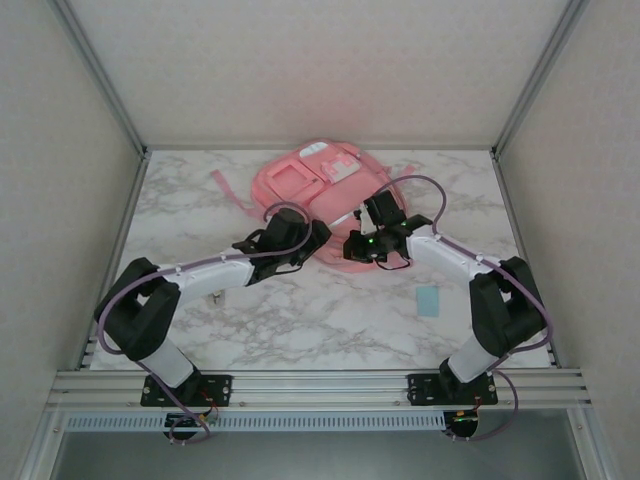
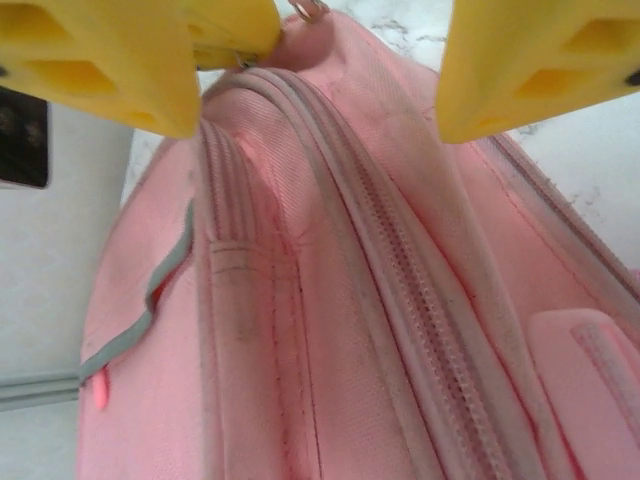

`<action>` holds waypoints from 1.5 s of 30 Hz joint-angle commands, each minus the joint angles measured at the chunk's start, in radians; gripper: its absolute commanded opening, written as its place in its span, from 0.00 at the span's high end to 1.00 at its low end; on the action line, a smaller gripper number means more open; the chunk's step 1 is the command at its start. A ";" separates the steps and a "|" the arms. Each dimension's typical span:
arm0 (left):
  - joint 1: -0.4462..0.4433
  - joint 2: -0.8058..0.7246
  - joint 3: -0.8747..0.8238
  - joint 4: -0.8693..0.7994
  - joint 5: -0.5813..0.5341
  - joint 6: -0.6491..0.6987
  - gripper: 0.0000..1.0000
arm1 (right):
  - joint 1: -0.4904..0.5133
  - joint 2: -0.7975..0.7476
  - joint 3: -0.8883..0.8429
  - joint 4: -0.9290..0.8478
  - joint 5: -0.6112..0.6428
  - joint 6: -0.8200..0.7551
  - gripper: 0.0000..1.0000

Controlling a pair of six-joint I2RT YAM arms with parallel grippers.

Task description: Pack the student bag

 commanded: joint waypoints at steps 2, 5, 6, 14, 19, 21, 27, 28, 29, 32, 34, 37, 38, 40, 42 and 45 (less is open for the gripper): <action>-0.005 0.081 0.043 0.004 -0.110 -0.012 0.64 | 0.001 -0.063 -0.031 0.068 -0.017 0.000 1.00; 0.000 0.126 0.073 0.006 -0.123 0.014 0.87 | 0.001 -0.087 -0.038 0.023 0.005 -0.054 1.00; 0.004 0.134 0.083 0.006 -0.122 0.024 0.96 | 0.000 -0.092 -0.034 -0.006 0.017 -0.089 1.00; 0.043 0.082 0.062 -0.038 -0.116 0.096 1.00 | -0.067 -0.086 0.001 -0.217 0.275 -0.315 1.00; 0.076 0.046 0.028 -0.099 -0.045 0.142 1.00 | -0.129 -0.057 0.033 -0.210 0.441 -0.341 1.00; 0.089 0.031 0.014 -0.128 -0.034 0.165 1.00 | -0.137 -0.032 0.060 -0.197 0.555 -0.363 1.00; 0.200 -0.024 -0.026 -0.195 -0.029 0.251 1.00 | -0.146 0.072 0.166 -0.200 0.686 -0.422 1.00; 0.230 -0.035 -0.022 -0.210 -0.033 0.277 1.00 | -0.145 0.080 0.174 -0.204 0.647 -0.426 1.00; 0.258 -0.044 -0.012 -0.231 -0.046 0.318 1.00 | -0.145 0.079 0.174 -0.201 0.592 -0.428 1.00; 0.346 -0.048 0.053 -0.305 -0.105 0.429 1.00 | -0.143 0.055 0.155 -0.177 0.391 -0.429 1.00; 0.412 -0.044 0.093 -0.321 -0.096 0.459 1.00 | -0.144 0.041 0.142 -0.154 0.270 -0.422 1.00; 0.467 -0.047 0.155 -0.351 -0.060 0.469 1.00 | -0.142 0.035 0.131 -0.120 0.099 -0.391 1.00; 0.466 -0.052 0.177 -0.369 -0.053 0.476 1.00 | -0.142 0.036 0.127 -0.100 0.047 -0.377 1.00; 0.463 -0.068 0.188 -0.383 -0.017 0.459 0.90 | -0.139 0.040 0.112 -0.057 -0.042 -0.351 1.00; 0.457 -0.091 0.164 -0.377 0.053 0.402 0.63 | -0.139 0.046 0.101 -0.014 -0.106 -0.324 1.00; 0.405 -0.160 0.076 -0.344 0.094 0.282 0.33 | -0.127 0.059 0.097 0.016 -0.128 -0.311 1.00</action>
